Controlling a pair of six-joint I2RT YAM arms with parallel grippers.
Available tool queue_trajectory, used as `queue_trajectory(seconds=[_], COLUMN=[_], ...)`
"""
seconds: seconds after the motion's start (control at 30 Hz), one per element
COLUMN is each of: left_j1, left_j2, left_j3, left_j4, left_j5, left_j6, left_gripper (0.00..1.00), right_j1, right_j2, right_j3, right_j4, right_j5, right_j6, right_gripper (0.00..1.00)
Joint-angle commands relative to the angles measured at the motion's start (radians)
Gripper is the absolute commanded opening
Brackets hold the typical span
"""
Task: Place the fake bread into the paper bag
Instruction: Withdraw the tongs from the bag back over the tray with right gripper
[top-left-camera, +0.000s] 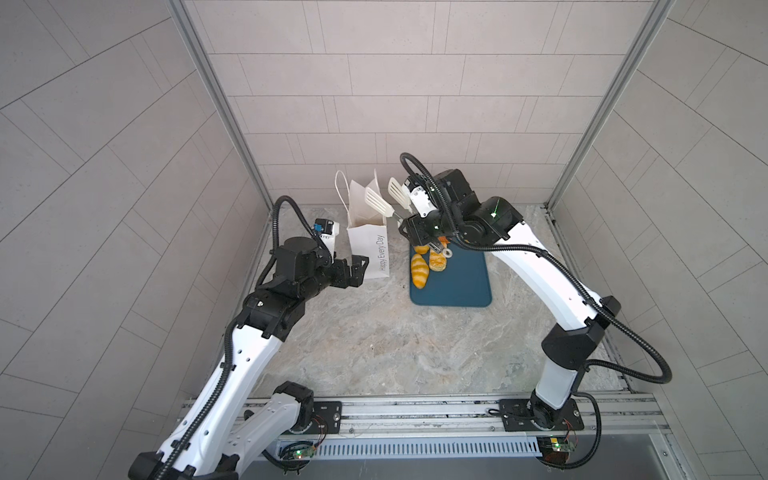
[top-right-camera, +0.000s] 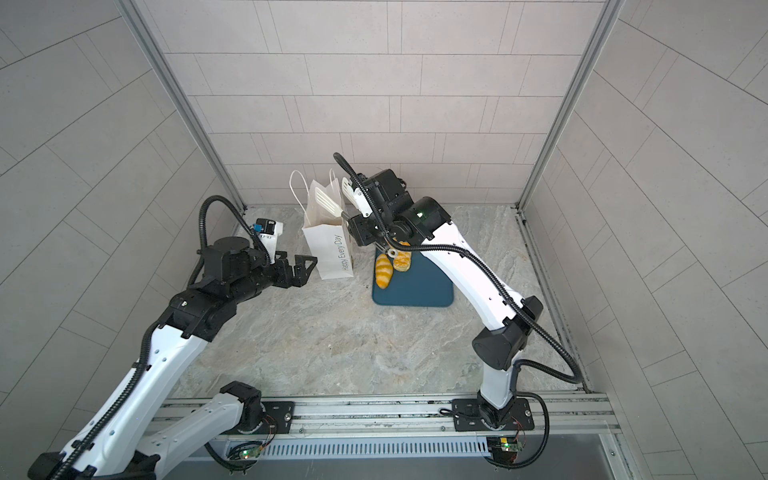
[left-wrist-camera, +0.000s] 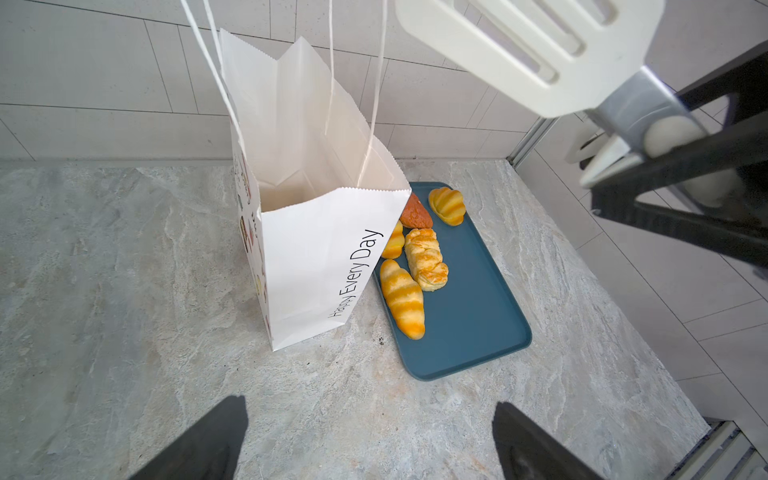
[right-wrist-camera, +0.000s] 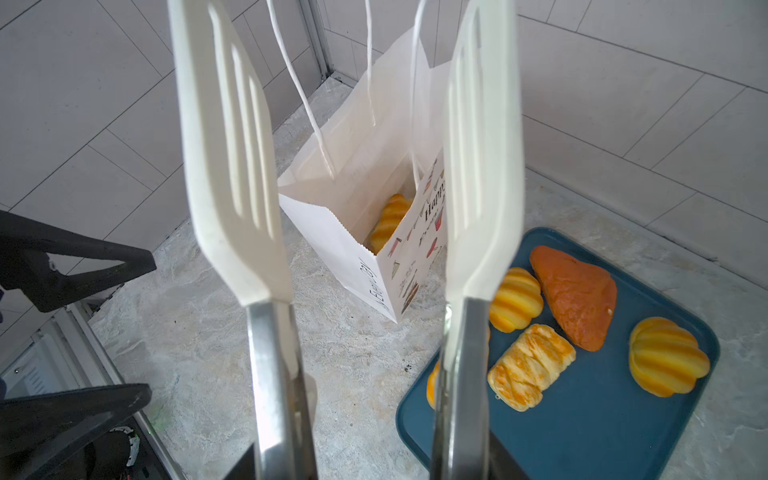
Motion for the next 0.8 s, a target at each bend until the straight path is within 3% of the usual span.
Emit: queue_trajectory(seconds=[0.0,0.2,0.43,0.77], left_j1=[-0.03,-0.078,-0.122,-0.168], left_j2=[0.003,0.014,0.035,0.058], left_j3=[0.025,0.017,0.009,-0.008], left_j4=[0.011,0.021,0.023,0.037], left_j5=[-0.042,-0.072,-0.096,-0.131], left_j6=[0.0,0.002,0.015,0.03], left_gripper=[1.0,1.0,1.0,1.0], right_j1=[0.006,0.007,0.005,0.005], right_j2=[-0.087,-0.256,-0.356,-0.345], right_j3=[-0.074,-0.358,-0.515,-0.684], right_j4=[0.036,0.164,0.111,0.071], right_j5=[0.097,0.222,0.334,0.422], right_j6=[-0.004,0.052,0.091,0.178], right_gripper=[0.58,0.59,0.59,0.58])
